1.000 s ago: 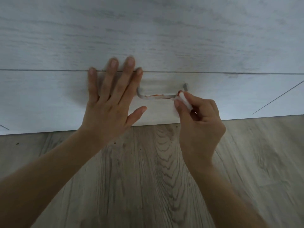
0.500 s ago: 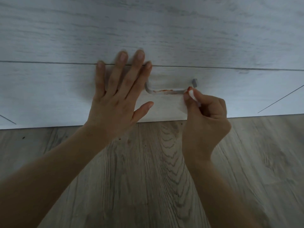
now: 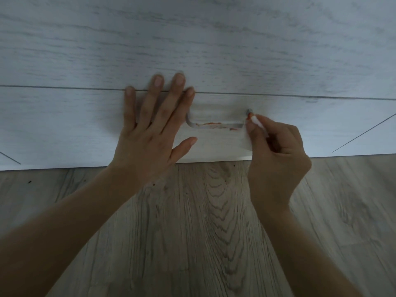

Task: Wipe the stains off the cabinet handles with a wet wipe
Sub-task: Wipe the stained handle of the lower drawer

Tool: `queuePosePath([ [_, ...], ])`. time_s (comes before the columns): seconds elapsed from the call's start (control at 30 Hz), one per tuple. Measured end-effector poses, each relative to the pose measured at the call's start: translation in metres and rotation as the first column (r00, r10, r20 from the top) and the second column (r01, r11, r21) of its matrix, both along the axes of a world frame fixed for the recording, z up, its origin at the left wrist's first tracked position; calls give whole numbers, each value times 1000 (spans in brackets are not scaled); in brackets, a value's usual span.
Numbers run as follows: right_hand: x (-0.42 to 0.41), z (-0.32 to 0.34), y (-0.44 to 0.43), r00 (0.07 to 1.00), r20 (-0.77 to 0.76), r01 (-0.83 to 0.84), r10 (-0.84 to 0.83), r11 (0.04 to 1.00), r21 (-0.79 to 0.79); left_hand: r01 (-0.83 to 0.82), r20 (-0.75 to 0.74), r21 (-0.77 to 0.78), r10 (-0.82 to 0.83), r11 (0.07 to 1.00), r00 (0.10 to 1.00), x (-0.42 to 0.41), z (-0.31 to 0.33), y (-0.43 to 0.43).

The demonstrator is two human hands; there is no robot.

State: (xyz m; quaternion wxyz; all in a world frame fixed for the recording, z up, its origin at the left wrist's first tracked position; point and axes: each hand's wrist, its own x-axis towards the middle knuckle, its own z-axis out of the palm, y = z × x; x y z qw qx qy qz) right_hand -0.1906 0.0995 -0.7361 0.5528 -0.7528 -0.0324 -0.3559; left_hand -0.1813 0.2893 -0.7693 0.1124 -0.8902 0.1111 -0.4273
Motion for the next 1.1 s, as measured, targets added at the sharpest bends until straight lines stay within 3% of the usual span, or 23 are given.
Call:
queuePosePath([
  [0.33,-7,12,12,997,-58,-61,51,980,-189,-4,8,16,3,1000,1000,-1,1,1],
  [0.43,-8,12,18,997,-78,-26,16,992,-120,2,-5,26,-2,1000,1000,-2,2,3],
  [0.53,-13,12,20,995,-97,-50,35,986,-158,7,-5,35,-7,999,1000,-3,3,5],
  [0.7,-6,18,10,982,-188,-19,24,999,26,-5,4,40,5,999,1000,-2,2,5],
  [0.83,-10,17,13,968,-249,-18,33,998,63,5,4,37,-5,999,1000,-1,1,5],
  [1.1,-10,29,11,990,-143,19,0,991,130,-2,34,42,1,999,999,0,0,5],
])
